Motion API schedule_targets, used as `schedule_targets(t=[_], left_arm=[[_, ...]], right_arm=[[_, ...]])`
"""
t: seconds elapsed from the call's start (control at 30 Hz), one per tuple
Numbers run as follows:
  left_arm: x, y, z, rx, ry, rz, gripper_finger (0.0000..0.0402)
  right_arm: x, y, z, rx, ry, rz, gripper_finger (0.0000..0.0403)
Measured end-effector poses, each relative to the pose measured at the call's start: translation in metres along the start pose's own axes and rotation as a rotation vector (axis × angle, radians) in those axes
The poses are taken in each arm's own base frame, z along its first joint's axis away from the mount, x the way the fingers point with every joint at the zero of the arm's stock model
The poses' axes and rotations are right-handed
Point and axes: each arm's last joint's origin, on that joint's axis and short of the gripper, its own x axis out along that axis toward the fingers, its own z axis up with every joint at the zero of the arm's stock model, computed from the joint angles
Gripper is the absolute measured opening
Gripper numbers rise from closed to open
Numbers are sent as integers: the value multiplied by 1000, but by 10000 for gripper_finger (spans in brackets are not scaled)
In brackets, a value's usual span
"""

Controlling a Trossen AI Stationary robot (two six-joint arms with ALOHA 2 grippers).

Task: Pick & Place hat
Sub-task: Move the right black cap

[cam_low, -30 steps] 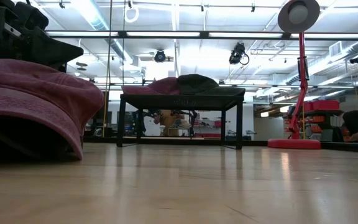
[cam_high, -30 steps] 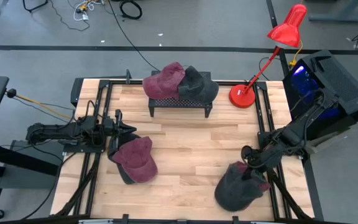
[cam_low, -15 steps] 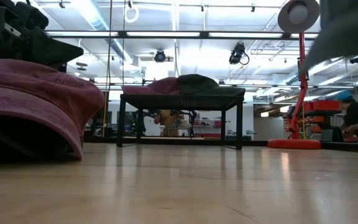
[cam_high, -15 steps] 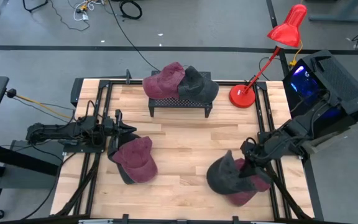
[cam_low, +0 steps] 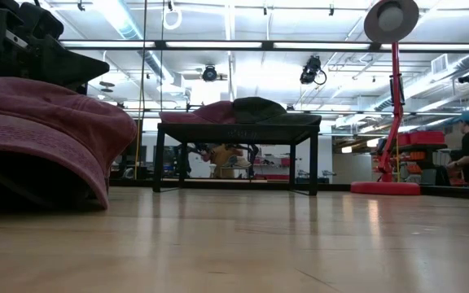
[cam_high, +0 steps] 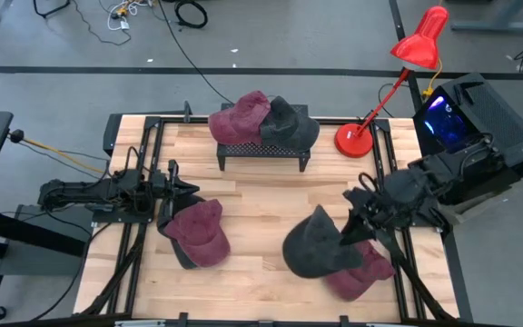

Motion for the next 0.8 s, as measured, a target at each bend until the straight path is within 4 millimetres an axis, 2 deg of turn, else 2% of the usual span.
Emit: schedule_targets(t=[0.2, 0.47, 0.8], left_arm=[[0, 0, 0, 0, 0, 0, 21], [0, 0, 0, 0, 0, 0, 21], [0, 0, 0, 0, 0, 0, 21]], right_arm=[[-11, -17, 21, -74, -42, -112, 31], [-24, -47, 34, -132, -82, -260, 31], [-47, -73, 63, -152, -319, -372, 31]])
